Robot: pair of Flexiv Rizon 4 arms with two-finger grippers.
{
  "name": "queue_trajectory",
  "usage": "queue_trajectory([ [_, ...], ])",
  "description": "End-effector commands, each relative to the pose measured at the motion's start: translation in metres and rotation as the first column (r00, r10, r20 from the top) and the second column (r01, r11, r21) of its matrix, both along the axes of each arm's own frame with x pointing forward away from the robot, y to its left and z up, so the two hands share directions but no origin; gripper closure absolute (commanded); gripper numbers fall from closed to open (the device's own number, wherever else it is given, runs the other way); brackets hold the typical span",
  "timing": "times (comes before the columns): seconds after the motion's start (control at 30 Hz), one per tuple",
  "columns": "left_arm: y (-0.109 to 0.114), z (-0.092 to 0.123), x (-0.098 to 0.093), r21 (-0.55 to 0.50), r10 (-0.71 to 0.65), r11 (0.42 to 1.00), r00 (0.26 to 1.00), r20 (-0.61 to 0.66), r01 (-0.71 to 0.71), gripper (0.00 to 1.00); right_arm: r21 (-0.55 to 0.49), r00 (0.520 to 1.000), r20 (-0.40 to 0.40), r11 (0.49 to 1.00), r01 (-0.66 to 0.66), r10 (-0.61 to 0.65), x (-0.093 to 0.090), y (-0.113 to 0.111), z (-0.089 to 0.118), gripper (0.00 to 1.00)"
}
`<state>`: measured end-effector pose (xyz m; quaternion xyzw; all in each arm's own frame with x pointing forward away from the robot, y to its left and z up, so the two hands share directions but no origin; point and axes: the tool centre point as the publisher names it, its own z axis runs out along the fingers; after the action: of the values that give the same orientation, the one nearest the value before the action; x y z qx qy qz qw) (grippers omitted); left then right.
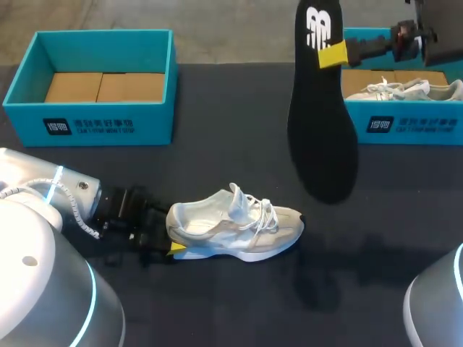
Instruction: Take the shoe out of the shoebox, open the shoe tongue, remove and reinsert the insole, then place the shoe into the shoebox
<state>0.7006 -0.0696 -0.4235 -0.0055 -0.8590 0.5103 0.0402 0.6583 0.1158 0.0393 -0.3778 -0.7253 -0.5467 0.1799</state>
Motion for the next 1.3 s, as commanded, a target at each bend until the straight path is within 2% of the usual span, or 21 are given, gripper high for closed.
queue_trajectory([
  [0.03, -0.0016, -0.0027, 0.0008, 0.002, 0.0, 1.0, 1.0, 0.0, 0.0, 1.0, 0.016, 1.0, -0.001, 1.0, 0.017, -0.017, -0.0099, -0.0001, -0.01, 1.0],
  [0.27, -0.0016, -0.0027, 0.0008, 0.002, 0.0, 1.0, 1.0, 0.0, 0.0, 1.0, 0.015, 1.0, -0.018, 1.0, 0.013, -0.012, -0.0138, 0.0002, -0.0153, 1.0],
  [1.13, -0.0016, -0.0027, 0.0008, 0.002, 0.0, 1.0, 1.0, 0.0, 0.0, 1.0, 0.013, 1.0, -0.016, 1.0, 0.011, -0.011, -0.0141, 0.0008, -0.0153, 1.0],
  [1.27, 0.0042, 0.0055, 0.0005, 0.022, -0.003, 1.0, 1.0, 0.003, 0.003, 1.0, 0.013, 1.0, -0.016, 1.0, 0.011, -0.011, -0.0141, 0.0008, -0.0153, 1.0],
  [1.3, 0.0056, 0.0067, 0.0005, 0.035, -0.005, 0.999, 1.0, -0.002, 0.005, 0.65, 0.013, 1.0, -0.016, 1.0, 0.011, -0.011, -0.0141, 0.0008, -0.0153, 1.0],
])
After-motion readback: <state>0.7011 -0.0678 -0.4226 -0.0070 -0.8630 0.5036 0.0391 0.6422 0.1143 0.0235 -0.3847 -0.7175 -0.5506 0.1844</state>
